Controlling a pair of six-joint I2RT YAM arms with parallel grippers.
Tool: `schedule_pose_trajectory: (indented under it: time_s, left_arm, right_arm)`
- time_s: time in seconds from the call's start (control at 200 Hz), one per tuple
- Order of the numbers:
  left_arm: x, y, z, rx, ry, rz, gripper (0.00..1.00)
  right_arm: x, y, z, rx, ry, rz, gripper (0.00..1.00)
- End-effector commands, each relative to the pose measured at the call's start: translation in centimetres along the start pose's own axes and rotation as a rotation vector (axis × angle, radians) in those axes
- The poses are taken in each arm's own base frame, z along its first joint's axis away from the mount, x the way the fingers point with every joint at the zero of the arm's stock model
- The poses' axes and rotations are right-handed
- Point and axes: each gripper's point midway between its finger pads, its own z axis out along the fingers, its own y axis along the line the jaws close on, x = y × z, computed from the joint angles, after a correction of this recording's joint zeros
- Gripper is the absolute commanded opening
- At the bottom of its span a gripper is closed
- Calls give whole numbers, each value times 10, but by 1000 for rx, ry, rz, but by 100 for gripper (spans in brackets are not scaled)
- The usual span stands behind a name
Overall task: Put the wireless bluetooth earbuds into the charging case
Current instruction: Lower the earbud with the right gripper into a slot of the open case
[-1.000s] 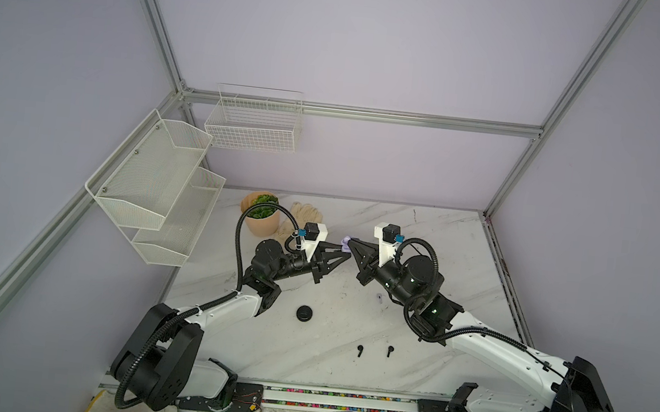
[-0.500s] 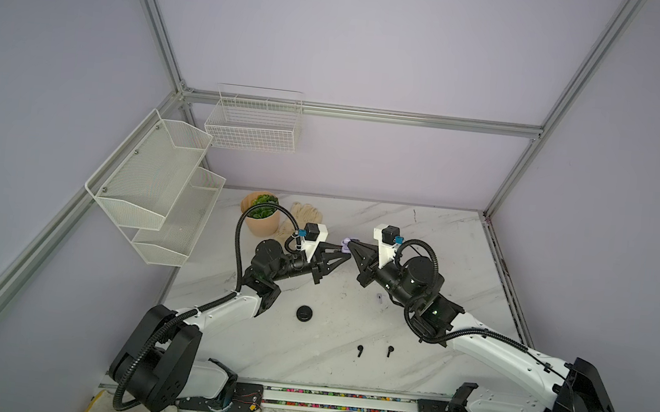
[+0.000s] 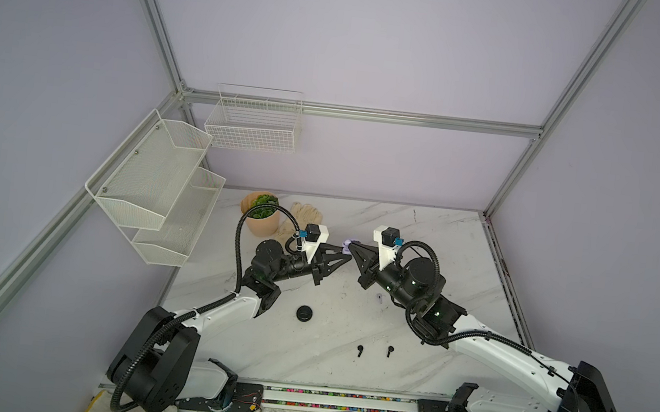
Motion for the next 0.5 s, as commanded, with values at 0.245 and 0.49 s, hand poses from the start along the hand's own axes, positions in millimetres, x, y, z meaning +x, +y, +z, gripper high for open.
schedule_pose_trajectory:
  time_s: [0.245,0.49]
  left_arm:
    - [-56,-6,3,8,-113,138,0]
    - [-55,-5,5,9,-107,136,0]
  right_arm:
    - [-9,-2,-6,23,-6,-21,9]
    - [-15,0,-8,21,-17,-25,20]
